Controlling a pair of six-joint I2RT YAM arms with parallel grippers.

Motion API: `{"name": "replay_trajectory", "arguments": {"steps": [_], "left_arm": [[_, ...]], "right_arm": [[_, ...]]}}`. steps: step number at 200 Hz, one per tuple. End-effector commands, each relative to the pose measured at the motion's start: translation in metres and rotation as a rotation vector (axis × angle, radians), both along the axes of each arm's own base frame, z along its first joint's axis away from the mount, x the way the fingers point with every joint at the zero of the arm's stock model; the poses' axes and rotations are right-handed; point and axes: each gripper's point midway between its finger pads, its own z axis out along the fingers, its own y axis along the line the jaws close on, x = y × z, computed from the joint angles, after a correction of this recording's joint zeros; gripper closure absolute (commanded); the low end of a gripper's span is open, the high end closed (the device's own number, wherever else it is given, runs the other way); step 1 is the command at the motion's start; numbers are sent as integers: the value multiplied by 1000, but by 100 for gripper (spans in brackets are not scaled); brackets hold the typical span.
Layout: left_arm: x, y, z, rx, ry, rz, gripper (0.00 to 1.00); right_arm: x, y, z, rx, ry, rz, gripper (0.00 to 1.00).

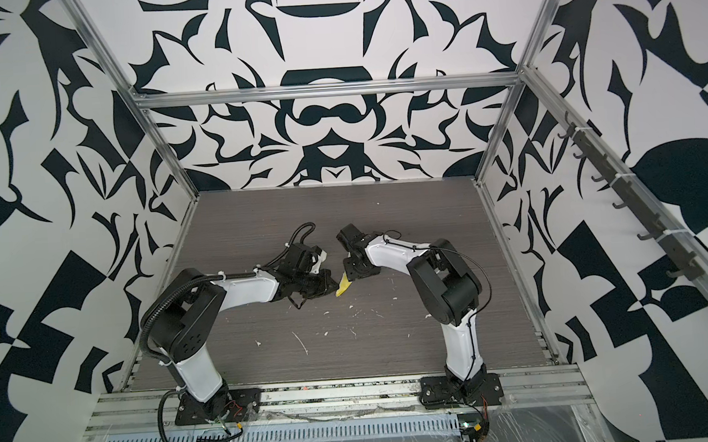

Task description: Fold a paper plane with a square sheet of paper (pick it up from the middle)

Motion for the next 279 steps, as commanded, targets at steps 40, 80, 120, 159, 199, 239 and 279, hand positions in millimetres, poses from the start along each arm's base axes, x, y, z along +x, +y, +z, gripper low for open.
{"name": "replay_trajectory", "arguments": {"steps": [40, 80, 120, 159, 199, 239, 279], "left_arm": [[-4, -1, 4, 2, 26, 7, 85], [0, -6, 0, 5, 35, -2, 84], [4, -10, 2, -4, 33, -10, 85], [6, -7, -4, 42, 18, -26, 88], [10, -7, 3, 45, -44, -49, 87], [8, -12, 15, 30, -89, -58, 81], [6, -13, 22, 53, -172, -35, 78]], "right_arm": [[-60, -27, -64, -73, 255, -80, 45], [-54, -15, -54, 2, 224, -88, 44], [-51, -4, -46, 78, 213, -100, 44], [-41, 10, -23, 194, 172, -108, 43], [-32, 12, 5, 327, 114, -129, 43], [-32, 7, 9, 353, 106, -141, 43], [-32, 5, 11, 356, 100, -144, 44]]}}
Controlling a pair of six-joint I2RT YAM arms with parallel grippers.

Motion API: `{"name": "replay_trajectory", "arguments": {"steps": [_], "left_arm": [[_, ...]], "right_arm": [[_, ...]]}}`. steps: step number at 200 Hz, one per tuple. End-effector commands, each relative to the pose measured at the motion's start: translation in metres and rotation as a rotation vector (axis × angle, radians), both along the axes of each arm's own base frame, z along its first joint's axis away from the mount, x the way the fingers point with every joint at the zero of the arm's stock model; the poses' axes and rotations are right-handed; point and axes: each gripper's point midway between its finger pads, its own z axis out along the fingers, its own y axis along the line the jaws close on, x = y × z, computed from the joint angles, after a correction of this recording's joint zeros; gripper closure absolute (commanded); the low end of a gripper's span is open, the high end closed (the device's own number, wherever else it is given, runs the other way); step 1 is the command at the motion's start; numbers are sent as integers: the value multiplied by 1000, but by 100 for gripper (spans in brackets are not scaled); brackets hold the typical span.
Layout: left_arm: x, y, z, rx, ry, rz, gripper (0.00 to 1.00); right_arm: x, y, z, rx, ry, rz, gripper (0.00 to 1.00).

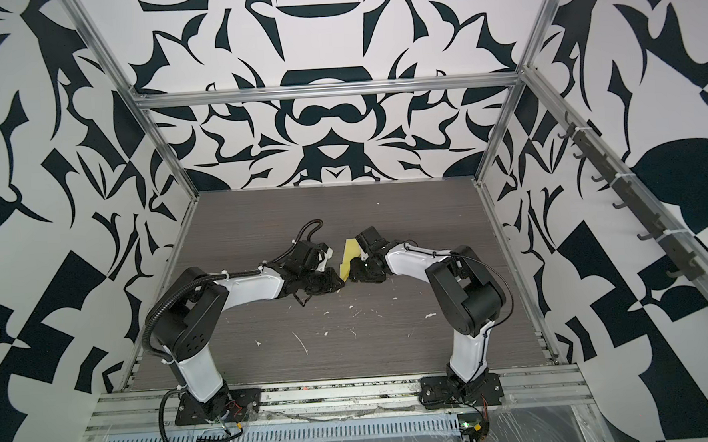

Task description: Fold a paper plane with a square sheet of paper (pick it up from the middle)

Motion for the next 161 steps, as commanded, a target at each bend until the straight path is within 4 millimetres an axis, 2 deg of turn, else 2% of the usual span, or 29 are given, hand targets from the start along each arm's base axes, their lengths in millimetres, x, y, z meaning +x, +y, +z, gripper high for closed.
{"name": "replay_trajectory", "arguments": {"steps": [1, 52, 98, 126, 161], "left_arm": [[2, 2, 13, 5, -89, 16, 78], [5, 2, 20, 73, -286, -42, 73], [6, 2, 12, 69, -404, -90, 66], [10, -3, 10, 64, -440, -103, 65], [8, -11, 6, 53, -443, -148, 71]], "right_arm": [[-13, -5, -5, -7, 50, -8, 44], [-11, -7, -5, -19, 50, -14, 44], [-8, -6, -5, -25, 52, -14, 45], [-7, -5, -5, -21, 54, -12, 45], [-7, -4, -4, -19, 55, -8, 45]]}}
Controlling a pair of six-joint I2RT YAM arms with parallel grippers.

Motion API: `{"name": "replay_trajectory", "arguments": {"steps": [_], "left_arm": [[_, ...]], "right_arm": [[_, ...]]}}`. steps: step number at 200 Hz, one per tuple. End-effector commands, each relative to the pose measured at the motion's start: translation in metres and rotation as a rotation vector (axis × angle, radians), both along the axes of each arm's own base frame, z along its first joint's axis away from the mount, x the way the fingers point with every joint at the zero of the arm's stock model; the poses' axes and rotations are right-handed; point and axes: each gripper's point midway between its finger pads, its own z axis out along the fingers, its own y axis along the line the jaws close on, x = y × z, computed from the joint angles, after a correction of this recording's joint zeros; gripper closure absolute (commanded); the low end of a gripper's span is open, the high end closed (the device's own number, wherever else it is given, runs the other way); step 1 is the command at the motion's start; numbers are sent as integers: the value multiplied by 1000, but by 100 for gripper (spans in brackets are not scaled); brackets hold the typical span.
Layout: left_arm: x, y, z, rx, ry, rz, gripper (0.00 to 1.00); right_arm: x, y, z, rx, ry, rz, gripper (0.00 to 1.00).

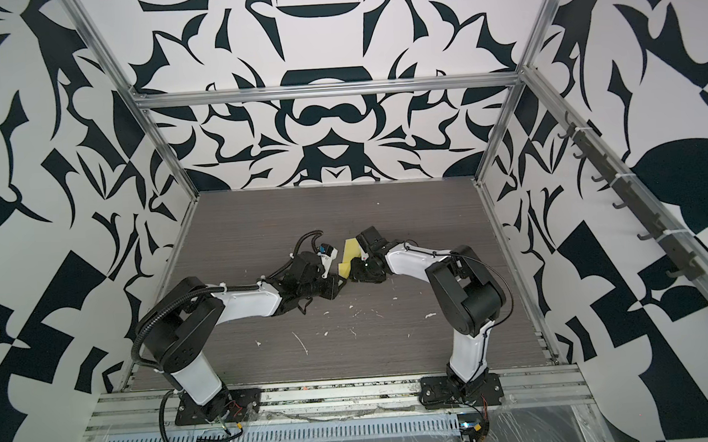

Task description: Fold a paper plane with a square sheet of paper (pick it up from the middle)

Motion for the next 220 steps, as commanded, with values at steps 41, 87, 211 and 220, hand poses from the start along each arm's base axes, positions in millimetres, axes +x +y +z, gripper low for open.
{"name": "replay_trajectory", "arguments": {"steps": [41, 87, 211, 220], "left_arm": [[2, -7, -13, 36, -28, -48, 72], [3, -5, -21, 60, -25, -40, 77], [1, 3, -26, 78, 7, 8, 95], [-1, 3, -26, 64, 22, 13, 96]], "right_arm": [[-7, -3, -4, -19, 52, -6, 45], [-7, -2, -4, -15, 55, -4, 45], [-2, -1, 8, -6, 21, 9, 45], [-2, -2, 9, -1, 11, 14, 45]]}}
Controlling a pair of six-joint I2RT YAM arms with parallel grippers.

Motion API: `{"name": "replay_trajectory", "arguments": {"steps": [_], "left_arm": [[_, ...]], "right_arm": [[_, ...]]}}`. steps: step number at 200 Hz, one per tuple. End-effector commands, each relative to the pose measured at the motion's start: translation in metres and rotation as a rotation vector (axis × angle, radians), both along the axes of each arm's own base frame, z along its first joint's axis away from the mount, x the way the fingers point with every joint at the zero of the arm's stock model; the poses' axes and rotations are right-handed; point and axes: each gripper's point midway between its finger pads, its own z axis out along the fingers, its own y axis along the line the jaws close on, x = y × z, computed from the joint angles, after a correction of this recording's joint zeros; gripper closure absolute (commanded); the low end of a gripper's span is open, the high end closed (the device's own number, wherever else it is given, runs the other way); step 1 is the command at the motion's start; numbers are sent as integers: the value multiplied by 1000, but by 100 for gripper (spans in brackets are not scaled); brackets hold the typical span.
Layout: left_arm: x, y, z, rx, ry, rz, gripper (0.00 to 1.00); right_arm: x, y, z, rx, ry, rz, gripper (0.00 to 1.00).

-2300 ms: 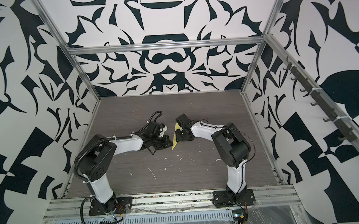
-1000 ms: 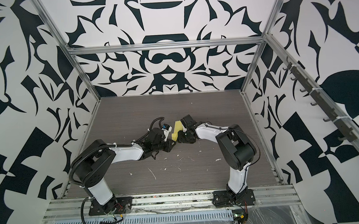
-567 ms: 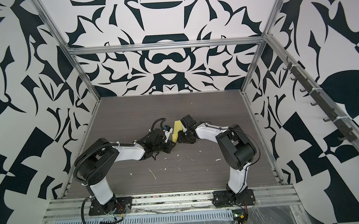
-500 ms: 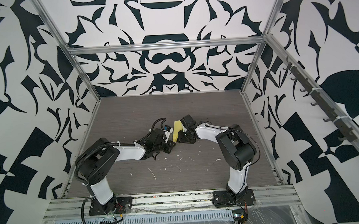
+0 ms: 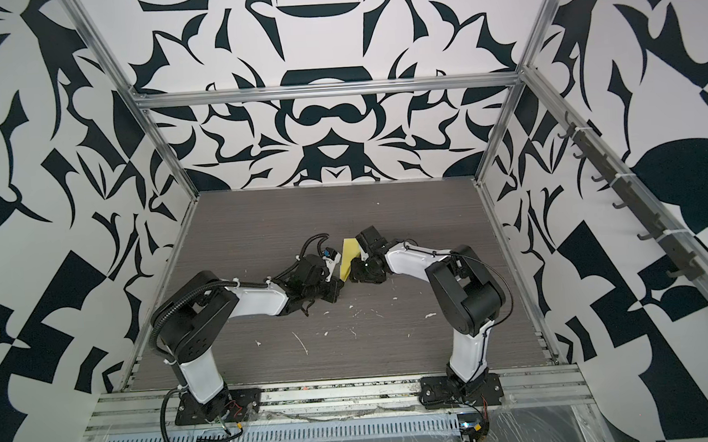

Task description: Fold a paper plane with a square sheet of paper (pick it up from the middle)

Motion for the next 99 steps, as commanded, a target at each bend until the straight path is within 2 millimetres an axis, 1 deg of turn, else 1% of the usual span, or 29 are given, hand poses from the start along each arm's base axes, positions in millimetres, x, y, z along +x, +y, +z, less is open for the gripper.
{"name": "replay_trajectory", "arguments": {"steps": [1, 45, 78, 99], "left_arm": [[-3, 1, 1, -16, 29, 19, 97], [-17, 0, 6, -141, 177, 46, 100], [-25, 1, 4, -179, 278, 78, 100], [-26, 3, 5, -198, 321, 102, 100]], "right_arm": [[1, -2, 10, 1, -8, 9, 45], [5, -6, 24, 19, -73, 71, 40], [4, -10, 22, -22, -90, 121, 39], [2, -10, 20, -28, -94, 150, 39]]}}
